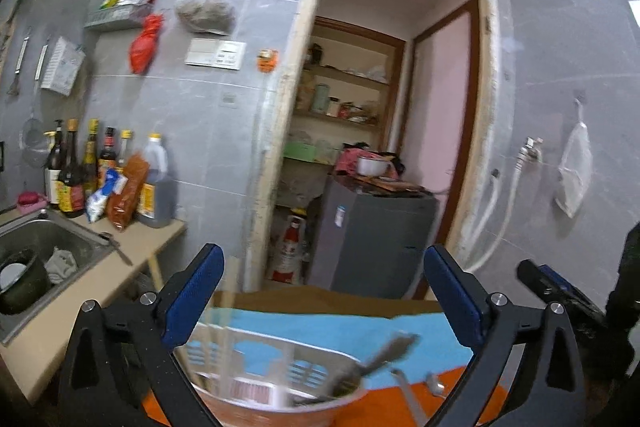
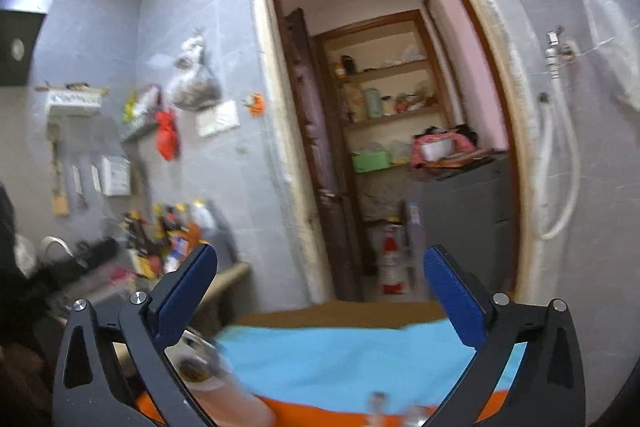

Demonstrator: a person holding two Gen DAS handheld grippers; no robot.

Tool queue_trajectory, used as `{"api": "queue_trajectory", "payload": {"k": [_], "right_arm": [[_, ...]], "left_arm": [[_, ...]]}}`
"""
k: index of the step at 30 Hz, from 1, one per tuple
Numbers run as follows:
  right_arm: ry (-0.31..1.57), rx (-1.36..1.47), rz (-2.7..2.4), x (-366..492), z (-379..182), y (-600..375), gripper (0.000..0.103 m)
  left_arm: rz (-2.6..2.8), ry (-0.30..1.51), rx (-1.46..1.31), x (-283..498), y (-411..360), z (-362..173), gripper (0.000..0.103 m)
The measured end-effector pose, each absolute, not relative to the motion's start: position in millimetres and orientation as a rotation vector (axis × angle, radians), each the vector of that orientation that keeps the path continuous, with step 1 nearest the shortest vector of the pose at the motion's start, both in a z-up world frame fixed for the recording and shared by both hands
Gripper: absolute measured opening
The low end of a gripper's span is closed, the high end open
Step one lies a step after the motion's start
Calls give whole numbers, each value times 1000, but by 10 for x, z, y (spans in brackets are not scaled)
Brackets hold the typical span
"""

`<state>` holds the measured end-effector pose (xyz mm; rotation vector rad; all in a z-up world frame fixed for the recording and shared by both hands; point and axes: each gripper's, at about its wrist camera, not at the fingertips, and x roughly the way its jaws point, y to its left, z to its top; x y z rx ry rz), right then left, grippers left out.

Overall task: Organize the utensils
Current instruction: 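Open left tool dropping the chopstick while right tool drops the spoons into caddy, then move both tools down over the silver knife and spoon on the cloth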

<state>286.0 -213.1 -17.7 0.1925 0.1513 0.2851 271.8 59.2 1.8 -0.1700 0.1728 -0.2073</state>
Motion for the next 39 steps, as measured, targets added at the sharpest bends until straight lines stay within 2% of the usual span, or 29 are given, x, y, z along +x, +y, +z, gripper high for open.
{"api": "queue_trajectory", "payload": {"k": [10,22,29,32,34,36,39], "right_arm": [[269,134,154,2627,-527,-2815,103],[501,137,111,2601,-1278,-3243,103],[610,212,127,2744,-1491,-3386,103],[643,202,160,2795,-1527,-3354,103],[674,188,204,2849,-1548,-3297,97],[711,170,244,2909,-1584,-3239,82],[751,157,286,3007,-1627,-3183,74]], "left_arm": [[-364,272,-123,2487,-249,-330,98],[-302,671,-67,2957,-894,-1199,97],[-309,796,-79,3153,-946,-1547,95],[-319,849,-73,3227,-959,-1650,84],[-323,903,-64,3300,-973,-1729,68],[-320,936,-53,3355,-1000,-1792,63],[-338,944,-32,3391,-1046,-1820,51]]}}
